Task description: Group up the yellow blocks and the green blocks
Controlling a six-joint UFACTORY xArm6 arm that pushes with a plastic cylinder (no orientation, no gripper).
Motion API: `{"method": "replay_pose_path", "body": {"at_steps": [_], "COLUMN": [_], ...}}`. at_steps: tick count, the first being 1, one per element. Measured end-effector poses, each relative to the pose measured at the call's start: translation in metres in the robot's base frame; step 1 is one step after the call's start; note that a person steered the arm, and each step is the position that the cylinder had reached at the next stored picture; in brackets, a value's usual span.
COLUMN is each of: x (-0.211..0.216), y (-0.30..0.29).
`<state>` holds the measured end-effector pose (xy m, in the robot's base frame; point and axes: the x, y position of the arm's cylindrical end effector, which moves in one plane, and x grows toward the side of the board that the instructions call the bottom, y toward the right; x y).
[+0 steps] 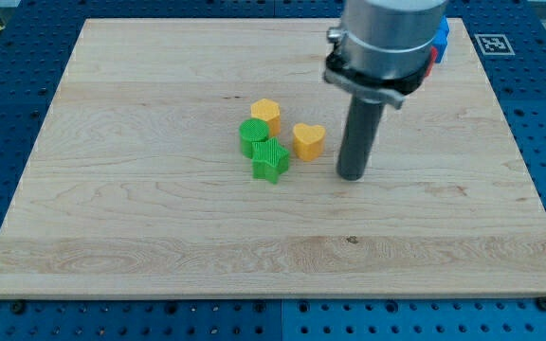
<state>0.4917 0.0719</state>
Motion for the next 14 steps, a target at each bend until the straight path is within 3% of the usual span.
{"method": "replay_pose_path", "body": {"at_steps": [1,2,4,6,10,11,13,14], "x": [0.001,0.001,0.021,0.009,-0.02,-0.002,0.016,-0.007], "y": [-0.062,-0.088,-0.092,-0.13,-0.095,-0.088,-0.017,-0.014]}}
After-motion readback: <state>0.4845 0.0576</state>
